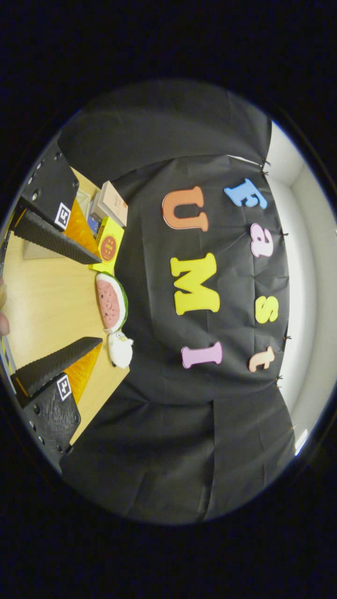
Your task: Open the storage box then place both shoes into the box .Put the left shoe in first, then the right shoe, with the right side of both shoes facing outward in a uniform manner.
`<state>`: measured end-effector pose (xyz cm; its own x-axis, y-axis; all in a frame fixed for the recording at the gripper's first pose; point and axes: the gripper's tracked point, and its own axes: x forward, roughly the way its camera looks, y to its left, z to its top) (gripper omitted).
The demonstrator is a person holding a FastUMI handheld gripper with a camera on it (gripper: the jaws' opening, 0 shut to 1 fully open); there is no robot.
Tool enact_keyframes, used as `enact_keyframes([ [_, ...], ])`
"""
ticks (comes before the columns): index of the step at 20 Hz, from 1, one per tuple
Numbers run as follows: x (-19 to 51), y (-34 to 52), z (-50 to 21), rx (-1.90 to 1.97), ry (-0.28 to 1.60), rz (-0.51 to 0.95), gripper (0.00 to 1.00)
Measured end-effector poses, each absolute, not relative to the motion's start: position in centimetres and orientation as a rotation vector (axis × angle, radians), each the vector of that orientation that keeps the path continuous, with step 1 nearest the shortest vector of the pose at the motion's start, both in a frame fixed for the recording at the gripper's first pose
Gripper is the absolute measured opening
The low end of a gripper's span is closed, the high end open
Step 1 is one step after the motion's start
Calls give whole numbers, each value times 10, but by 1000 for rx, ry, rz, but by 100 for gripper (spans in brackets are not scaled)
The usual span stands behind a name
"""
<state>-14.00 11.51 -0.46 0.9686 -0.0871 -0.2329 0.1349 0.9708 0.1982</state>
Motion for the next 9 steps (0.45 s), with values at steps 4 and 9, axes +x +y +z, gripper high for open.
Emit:
enact_keyframes([
  [4, -146, 104, 0, 237, 192, -130, 96],
  [9, -147, 101, -2, 232, 200, -139, 96],
])
